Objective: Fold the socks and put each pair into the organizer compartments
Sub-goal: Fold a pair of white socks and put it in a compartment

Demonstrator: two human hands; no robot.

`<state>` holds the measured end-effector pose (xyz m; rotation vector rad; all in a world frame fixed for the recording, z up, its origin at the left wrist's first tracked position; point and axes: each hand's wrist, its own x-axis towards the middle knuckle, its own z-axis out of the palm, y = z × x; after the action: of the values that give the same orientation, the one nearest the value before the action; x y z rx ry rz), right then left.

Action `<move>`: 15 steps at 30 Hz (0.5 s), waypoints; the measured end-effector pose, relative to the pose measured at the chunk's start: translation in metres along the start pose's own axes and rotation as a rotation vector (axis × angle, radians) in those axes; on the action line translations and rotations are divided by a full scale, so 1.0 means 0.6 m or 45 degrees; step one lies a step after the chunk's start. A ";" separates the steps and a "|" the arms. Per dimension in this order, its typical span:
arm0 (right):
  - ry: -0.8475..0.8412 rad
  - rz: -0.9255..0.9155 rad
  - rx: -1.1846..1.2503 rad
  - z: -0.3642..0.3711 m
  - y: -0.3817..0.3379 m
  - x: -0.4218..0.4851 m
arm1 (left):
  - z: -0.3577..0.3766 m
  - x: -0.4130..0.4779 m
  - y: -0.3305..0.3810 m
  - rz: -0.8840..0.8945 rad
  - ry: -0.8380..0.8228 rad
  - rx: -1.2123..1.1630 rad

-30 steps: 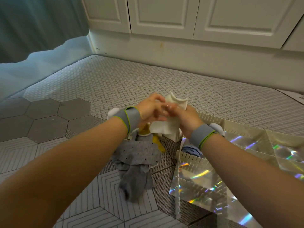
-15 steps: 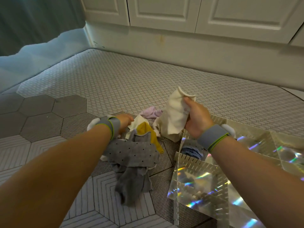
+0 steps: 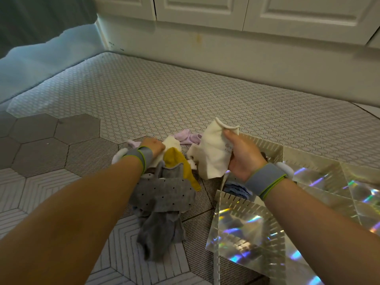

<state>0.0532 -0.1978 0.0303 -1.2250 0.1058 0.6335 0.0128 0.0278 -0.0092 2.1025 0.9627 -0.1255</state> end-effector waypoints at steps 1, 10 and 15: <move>0.006 0.003 0.011 -0.001 -0.001 -0.001 | -0.007 0.000 0.003 0.014 0.065 -0.072; 0.001 -0.081 0.014 0.007 -0.022 -0.028 | -0.043 -0.028 0.047 0.220 0.041 -0.815; -0.013 -0.124 0.026 0.009 -0.043 -0.049 | -0.055 -0.074 0.090 0.272 -0.287 -1.067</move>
<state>0.0408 -0.2094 0.0655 -1.1997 0.0437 0.5525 0.0101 0.0039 0.0644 1.3600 0.5117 0.1322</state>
